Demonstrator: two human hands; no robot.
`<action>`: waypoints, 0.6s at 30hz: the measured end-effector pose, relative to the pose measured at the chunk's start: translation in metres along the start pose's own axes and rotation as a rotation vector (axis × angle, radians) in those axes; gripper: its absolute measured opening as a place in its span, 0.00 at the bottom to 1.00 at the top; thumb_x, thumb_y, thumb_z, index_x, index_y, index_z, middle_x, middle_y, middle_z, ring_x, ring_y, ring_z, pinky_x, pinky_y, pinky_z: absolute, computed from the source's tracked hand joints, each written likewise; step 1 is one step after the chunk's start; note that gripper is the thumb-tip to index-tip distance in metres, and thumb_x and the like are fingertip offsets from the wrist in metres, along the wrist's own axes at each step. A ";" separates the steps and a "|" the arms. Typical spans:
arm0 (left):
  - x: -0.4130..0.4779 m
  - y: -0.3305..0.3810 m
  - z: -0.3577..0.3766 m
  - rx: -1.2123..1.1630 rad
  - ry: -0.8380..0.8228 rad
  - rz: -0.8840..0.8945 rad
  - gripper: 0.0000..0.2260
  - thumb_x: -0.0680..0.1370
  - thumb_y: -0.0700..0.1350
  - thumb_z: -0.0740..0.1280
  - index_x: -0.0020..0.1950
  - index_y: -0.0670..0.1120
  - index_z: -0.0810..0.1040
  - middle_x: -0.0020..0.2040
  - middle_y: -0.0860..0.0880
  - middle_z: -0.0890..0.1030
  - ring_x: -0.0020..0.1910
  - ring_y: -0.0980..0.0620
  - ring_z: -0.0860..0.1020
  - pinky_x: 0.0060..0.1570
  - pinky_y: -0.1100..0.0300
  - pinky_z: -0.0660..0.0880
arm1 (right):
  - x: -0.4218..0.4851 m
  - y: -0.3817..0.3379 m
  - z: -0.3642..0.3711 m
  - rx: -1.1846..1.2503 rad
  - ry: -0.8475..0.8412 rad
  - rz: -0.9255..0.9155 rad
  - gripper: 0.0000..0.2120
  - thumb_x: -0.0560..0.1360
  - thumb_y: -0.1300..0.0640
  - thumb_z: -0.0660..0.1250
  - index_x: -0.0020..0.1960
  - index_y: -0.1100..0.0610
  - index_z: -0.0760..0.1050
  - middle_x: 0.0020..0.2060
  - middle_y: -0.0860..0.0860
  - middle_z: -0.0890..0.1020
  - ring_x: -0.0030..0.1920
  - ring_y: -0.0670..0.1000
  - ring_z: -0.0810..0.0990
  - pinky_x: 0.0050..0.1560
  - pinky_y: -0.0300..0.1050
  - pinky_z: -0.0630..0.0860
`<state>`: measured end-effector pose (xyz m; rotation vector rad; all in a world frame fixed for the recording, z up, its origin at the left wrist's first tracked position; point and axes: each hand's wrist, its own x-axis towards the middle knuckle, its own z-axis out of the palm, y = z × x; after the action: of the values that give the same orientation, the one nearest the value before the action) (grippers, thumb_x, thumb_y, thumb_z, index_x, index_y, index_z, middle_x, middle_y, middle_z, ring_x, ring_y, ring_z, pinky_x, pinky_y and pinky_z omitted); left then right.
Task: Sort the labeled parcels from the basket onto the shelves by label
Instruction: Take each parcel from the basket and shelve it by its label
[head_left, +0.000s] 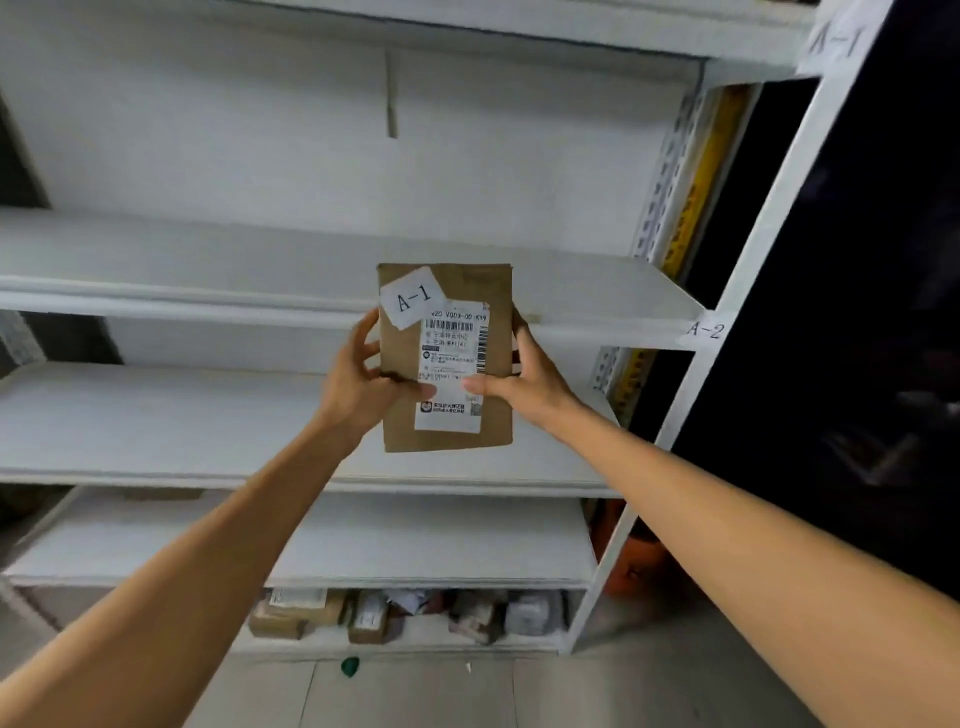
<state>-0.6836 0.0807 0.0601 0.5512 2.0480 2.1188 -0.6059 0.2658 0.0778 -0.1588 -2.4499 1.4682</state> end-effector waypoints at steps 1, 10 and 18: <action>0.001 0.001 0.009 -0.006 -0.033 0.008 0.50 0.56 0.27 0.77 0.74 0.51 0.64 0.59 0.46 0.79 0.54 0.48 0.80 0.44 0.49 0.81 | -0.006 0.002 -0.009 -0.003 0.027 0.017 0.42 0.71 0.60 0.75 0.76 0.49 0.55 0.56 0.41 0.75 0.54 0.43 0.73 0.45 0.26 0.70; 0.003 0.004 0.060 0.033 -0.180 0.023 0.43 0.63 0.29 0.77 0.72 0.52 0.65 0.55 0.49 0.78 0.50 0.51 0.80 0.39 0.56 0.82 | -0.035 0.026 -0.049 -0.025 0.171 0.101 0.44 0.70 0.56 0.76 0.77 0.47 0.54 0.68 0.47 0.74 0.67 0.50 0.71 0.64 0.45 0.68; 0.035 0.052 0.086 0.041 -0.195 0.077 0.47 0.55 0.44 0.80 0.71 0.60 0.66 0.59 0.47 0.79 0.54 0.44 0.81 0.50 0.42 0.80 | -0.008 -0.001 -0.092 -0.016 0.270 0.058 0.46 0.68 0.55 0.77 0.77 0.46 0.54 0.67 0.47 0.75 0.69 0.51 0.70 0.70 0.57 0.67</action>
<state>-0.6779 0.1702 0.1179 0.8203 1.9968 1.9784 -0.5713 0.3410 0.1180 -0.4068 -2.2563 1.3513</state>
